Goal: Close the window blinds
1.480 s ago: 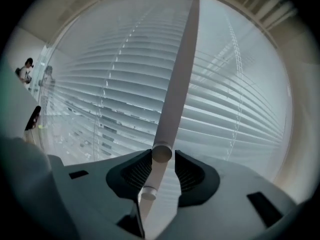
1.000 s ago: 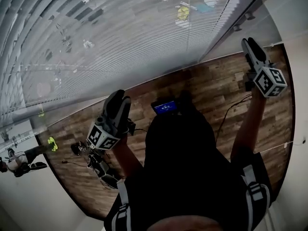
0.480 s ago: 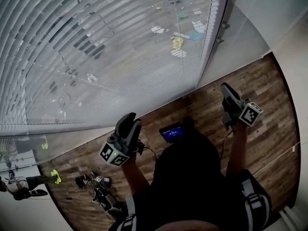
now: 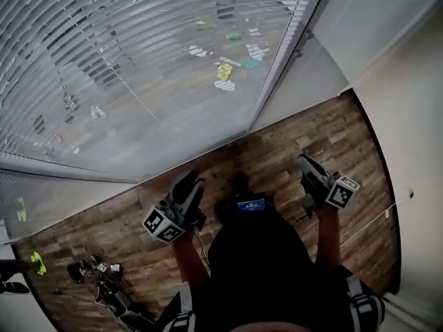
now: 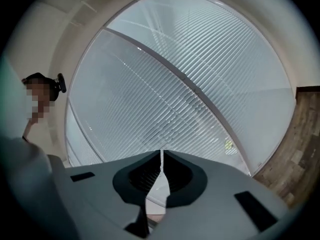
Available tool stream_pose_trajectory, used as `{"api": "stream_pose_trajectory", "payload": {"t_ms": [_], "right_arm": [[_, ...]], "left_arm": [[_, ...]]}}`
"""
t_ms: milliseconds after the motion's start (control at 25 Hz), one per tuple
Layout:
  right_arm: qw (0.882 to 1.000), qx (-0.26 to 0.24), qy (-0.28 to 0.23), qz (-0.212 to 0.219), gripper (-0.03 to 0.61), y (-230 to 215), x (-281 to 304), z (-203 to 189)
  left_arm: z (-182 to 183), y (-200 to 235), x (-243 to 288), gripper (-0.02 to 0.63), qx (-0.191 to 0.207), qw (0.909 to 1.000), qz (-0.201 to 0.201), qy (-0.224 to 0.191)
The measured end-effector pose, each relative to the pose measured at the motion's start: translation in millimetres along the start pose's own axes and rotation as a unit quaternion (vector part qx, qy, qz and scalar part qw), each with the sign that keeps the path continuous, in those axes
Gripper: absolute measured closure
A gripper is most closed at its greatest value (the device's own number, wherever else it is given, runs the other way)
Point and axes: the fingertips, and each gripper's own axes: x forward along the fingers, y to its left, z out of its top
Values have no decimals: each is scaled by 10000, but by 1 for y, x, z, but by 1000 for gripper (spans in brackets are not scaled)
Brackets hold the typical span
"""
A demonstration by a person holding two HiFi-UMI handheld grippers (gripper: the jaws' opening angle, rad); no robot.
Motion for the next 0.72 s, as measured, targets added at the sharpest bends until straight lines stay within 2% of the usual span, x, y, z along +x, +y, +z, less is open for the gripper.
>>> {"api": "stream_pose_trajectory", "payload": {"t_ms": [80,200,400,560,720], "right_arm": [[10000,18,76,19,555,2,-1,-3],[9994,-144,128,280,560,18,9,3],[9953,-509,316,761,563,50,40,-2],[9931,-635,317,936,568,51,28,4],[9933,-655,247,914,568,44,-6,19]], "left_arm": [[-1,-6,-1,483,-32,10000,1,-10],[9,-15,-9,482,137,9998,82,-75],[42,-17,-36,483,446,9974,347,-440],[34,-33,-33,483,383,9968,395,-577],[18,-62,-11,483,357,9981,266,-432]]}}
